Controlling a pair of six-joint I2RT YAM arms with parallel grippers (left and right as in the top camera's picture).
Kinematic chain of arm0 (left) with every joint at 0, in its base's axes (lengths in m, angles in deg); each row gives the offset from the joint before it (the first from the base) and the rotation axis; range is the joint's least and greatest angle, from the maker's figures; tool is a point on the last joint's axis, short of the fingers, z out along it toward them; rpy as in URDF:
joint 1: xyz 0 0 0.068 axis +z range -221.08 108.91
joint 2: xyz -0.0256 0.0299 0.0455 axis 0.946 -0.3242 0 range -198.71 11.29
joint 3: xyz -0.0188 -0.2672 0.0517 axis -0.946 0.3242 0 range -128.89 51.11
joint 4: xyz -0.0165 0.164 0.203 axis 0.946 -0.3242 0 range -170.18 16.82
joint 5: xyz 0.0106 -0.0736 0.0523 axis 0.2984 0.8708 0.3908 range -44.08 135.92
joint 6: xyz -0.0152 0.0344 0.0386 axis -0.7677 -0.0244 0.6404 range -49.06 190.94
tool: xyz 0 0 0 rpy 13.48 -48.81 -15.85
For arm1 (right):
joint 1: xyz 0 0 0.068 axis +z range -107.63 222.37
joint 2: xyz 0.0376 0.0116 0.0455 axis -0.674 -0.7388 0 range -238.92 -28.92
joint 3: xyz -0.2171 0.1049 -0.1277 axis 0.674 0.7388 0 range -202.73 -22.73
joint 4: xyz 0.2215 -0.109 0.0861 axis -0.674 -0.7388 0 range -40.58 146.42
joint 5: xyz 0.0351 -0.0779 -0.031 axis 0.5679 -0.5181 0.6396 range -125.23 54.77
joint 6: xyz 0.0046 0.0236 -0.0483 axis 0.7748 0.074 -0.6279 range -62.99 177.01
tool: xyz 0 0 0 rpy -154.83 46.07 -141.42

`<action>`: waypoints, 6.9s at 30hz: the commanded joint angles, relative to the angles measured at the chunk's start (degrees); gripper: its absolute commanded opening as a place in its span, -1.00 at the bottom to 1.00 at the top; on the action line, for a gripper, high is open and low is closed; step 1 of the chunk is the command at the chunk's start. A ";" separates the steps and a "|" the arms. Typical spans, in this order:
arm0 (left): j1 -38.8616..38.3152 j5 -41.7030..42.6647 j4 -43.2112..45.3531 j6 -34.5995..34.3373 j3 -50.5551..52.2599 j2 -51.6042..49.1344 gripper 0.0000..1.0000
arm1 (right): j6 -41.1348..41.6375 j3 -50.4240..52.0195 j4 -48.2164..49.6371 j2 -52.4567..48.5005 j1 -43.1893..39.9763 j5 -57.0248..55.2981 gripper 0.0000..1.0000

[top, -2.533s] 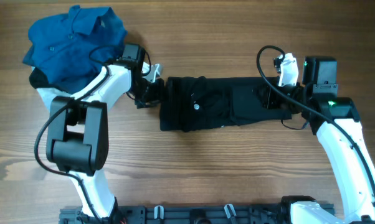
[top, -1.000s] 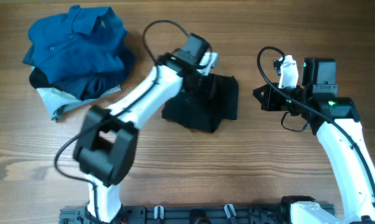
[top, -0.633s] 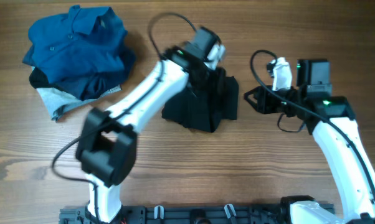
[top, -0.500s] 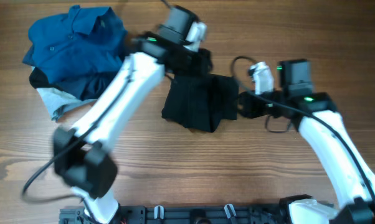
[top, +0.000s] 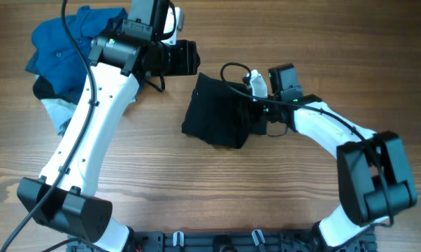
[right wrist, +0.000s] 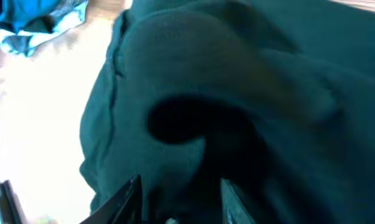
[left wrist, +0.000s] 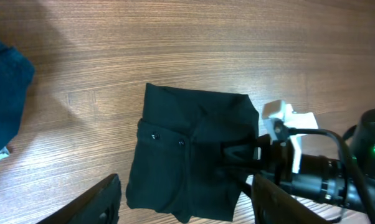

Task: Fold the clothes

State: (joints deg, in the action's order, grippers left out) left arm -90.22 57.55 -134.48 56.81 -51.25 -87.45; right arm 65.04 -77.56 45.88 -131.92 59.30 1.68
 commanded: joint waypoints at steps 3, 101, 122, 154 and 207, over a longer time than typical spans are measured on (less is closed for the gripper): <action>0.15 -1.66 0.11 0.87 -0.07 -0.31 0.42 | 1.09 0.13 2.38 -1.31 2.32 5.60 -0.83; 1.16 -6.19 -1.81 1.90 -0.07 -0.59 0.99 | 3.10 0.33 -4.72 5.20 3.15 -2.73 0.19; 1.42 -6.19 -1.51 1.92 -0.07 -0.61 0.99 | 2.69 0.33 6.32 -1.07 3.15 9.29 -0.91; 1.42 -6.19 -1.53 1.92 -0.07 -0.59 1.00 | 39.82 -0.07 8.83 23.28 -25.88 34.27 -0.53; -7.82 -5.51 -6.75 7.87 0.15 -9.01 0.81 | 8.07 -0.04 -18.27 20.96 -21.35 -2.69 0.14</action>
State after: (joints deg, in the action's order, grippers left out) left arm -94.64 57.16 -140.12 62.60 -51.23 -92.72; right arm 78.33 -77.30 27.65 -110.48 38.10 2.57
